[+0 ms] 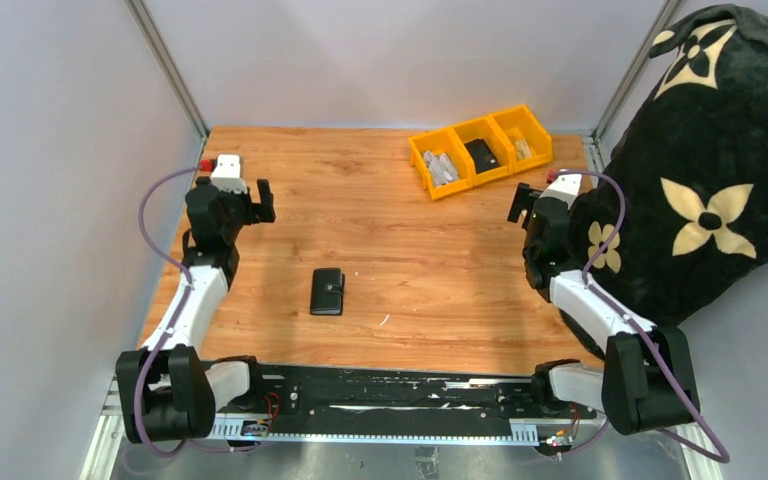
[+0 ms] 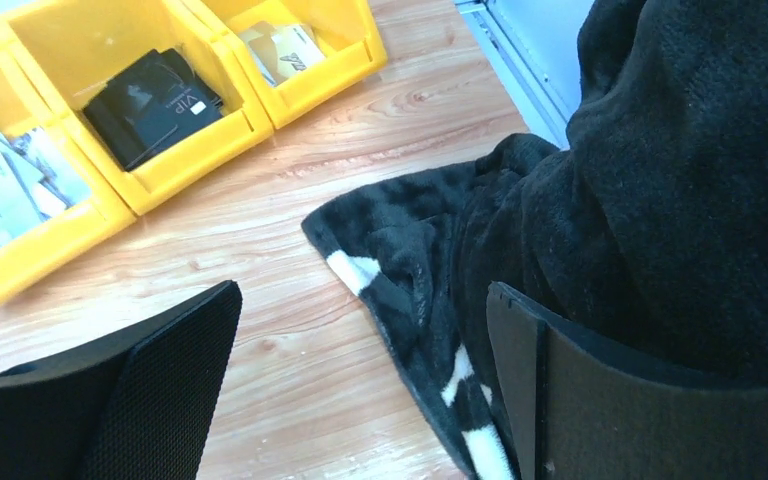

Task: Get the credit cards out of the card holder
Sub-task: Move the storage box to the center of the board.

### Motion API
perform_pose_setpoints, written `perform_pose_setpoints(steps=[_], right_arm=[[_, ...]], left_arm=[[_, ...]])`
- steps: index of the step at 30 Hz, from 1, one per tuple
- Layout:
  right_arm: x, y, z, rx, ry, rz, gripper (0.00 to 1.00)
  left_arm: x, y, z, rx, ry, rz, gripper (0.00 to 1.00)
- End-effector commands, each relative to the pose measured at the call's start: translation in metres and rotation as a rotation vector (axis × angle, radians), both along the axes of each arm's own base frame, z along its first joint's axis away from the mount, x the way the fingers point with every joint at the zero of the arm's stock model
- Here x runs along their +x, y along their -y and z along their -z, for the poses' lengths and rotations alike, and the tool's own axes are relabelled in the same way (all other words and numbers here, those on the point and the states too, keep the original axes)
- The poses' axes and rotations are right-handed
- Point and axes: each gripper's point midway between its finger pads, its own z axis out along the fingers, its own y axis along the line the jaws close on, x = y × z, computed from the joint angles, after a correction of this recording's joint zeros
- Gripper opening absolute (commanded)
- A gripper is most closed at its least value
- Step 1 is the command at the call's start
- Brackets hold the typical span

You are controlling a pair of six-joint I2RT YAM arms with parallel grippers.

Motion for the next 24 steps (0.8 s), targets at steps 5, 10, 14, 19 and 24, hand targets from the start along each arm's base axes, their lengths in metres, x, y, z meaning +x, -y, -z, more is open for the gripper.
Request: perform_pose_setpoints(steps=[5, 10, 14, 19, 24], right_arm=[[0.001, -0.050, 0.006, 0.278, -0.077, -0.187, 0.96], [0.020, -0.104, -0.004, 0.201, -0.226, -0.370, 0.92], [0.051, -0.131, -0.015, 0.178, -0.214, -0.403, 0.91], [0.109, -0.152, -0.017, 0.146, -0.243, -0.427, 0.84], [0.149, -0.147, 0.002, 0.040, -0.308, -0.366, 0.83]], left_arm=[[-0.056, 0.005, 0.030, 0.053, -0.438, 0.076, 1.00], [-0.059, 0.009, 0.026, 0.113, -0.418, 0.145, 1.00], [-0.049, 0.018, 0.025, 0.062, -0.460, 0.184, 1.00], [-0.044, 0.030, 0.034, -0.001, -0.529, 0.239, 1.00], [-0.049, 0.038, 0.041, -0.006, -0.578, 0.308, 1.00]])
